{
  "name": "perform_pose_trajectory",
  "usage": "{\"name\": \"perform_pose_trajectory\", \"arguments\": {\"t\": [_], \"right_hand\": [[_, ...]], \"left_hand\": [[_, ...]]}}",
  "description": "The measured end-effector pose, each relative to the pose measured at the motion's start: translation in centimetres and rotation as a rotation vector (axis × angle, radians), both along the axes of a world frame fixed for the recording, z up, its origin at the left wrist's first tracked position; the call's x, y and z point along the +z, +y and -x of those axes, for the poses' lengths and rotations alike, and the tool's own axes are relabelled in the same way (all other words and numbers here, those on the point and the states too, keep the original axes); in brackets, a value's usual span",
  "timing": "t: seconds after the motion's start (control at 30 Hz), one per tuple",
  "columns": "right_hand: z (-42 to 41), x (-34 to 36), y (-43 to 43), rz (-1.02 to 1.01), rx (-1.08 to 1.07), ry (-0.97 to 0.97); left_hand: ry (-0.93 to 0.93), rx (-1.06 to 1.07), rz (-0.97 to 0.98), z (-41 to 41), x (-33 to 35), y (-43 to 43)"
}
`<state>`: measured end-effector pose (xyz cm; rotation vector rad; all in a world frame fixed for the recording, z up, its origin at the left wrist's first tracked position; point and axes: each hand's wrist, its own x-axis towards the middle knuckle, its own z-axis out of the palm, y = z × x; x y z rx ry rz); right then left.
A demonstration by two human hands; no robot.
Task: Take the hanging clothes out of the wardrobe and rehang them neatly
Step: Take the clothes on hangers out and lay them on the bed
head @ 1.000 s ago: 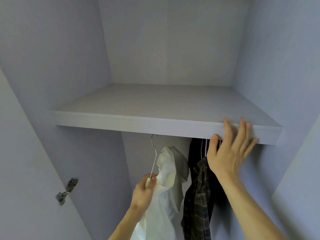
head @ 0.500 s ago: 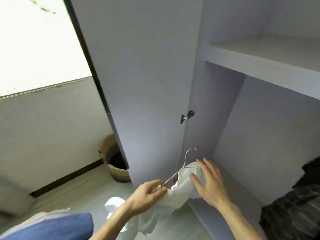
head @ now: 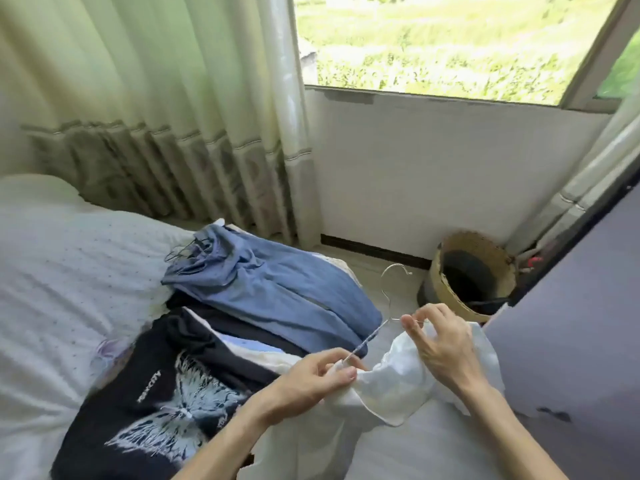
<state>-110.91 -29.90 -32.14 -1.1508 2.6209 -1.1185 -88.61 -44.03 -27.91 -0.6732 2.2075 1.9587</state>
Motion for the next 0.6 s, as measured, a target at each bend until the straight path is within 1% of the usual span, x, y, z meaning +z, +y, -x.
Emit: {"name": "perform_pose_trajectory", "arguments": {"t": [0.1,0.23,0.33,0.4,0.5,0.57,0.6], "right_hand": [[-4.7,0.3,-5.4,0.028,0.155,0.100],[-12.4,0.3,-11.4,0.066,0.393,0.110],[-18.3,0.0,-14.4,0.064,0.582,0.128],[-22.4,-0.1,-15.2,0.050,0.708,0.148],[-27.8,-0.4,-15.1,0.064,0.835,0.150],[-30.3,-0.4,-14.7,0.053,0.909,0.111],[-31.1,-0.4,-14.5,0.049,0.949,0.104]], "left_hand": [[0.012,0.165,0.032,-6.6,0.4,-1.6],[0.007,0.424,0.037,-14.7,1.0,-2.1],[0.056,0.695,-0.001,-19.8,0.9,-1.4],[0.058,0.876,0.013,-22.4,0.8,-0.6],[-0.030,1.068,0.168,-25.5,0.2,0.9],[-0.064,1.132,0.255,-27.4,-0.2,2.5],[-0.079,1.157,0.265,-28.4,-0.2,3.4]]}}
